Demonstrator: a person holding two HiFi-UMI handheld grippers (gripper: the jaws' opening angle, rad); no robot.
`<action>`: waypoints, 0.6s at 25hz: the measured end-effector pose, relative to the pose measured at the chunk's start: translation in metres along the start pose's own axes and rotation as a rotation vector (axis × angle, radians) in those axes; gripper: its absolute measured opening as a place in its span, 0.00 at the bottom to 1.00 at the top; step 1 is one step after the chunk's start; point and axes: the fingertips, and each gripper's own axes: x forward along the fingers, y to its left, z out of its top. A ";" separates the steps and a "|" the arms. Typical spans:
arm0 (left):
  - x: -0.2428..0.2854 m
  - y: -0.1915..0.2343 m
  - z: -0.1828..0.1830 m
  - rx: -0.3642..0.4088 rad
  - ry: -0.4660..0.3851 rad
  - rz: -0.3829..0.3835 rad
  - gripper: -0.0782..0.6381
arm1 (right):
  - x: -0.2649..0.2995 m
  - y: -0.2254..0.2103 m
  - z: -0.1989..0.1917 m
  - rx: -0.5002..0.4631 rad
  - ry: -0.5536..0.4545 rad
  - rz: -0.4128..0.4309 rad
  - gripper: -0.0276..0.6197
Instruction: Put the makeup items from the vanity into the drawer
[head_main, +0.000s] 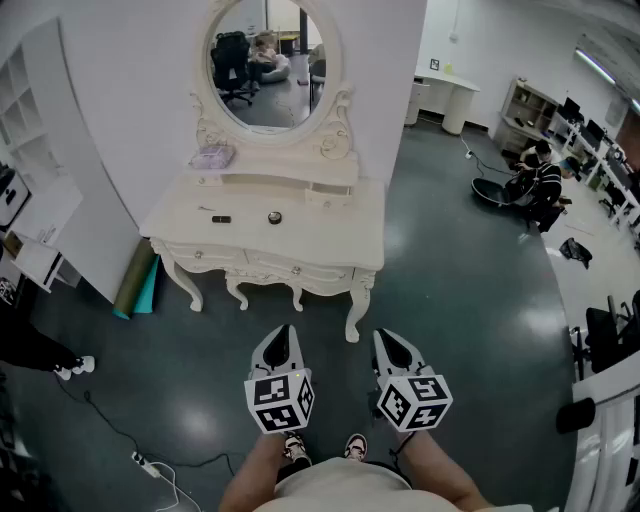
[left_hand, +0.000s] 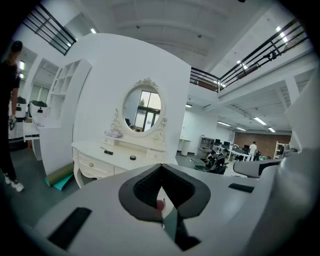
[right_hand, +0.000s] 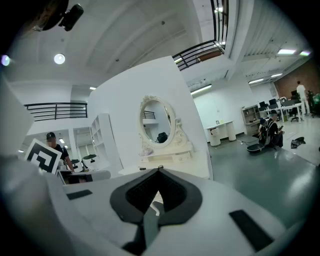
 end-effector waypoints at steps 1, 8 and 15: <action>0.000 0.001 0.000 -0.002 0.000 0.001 0.12 | 0.000 0.000 0.000 -0.002 0.002 -0.002 0.07; 0.002 0.010 0.004 -0.010 -0.002 -0.009 0.12 | 0.008 0.008 0.002 -0.015 0.005 -0.010 0.07; 0.005 0.035 0.008 -0.020 -0.013 -0.023 0.12 | 0.026 0.021 -0.003 0.012 0.012 -0.028 0.07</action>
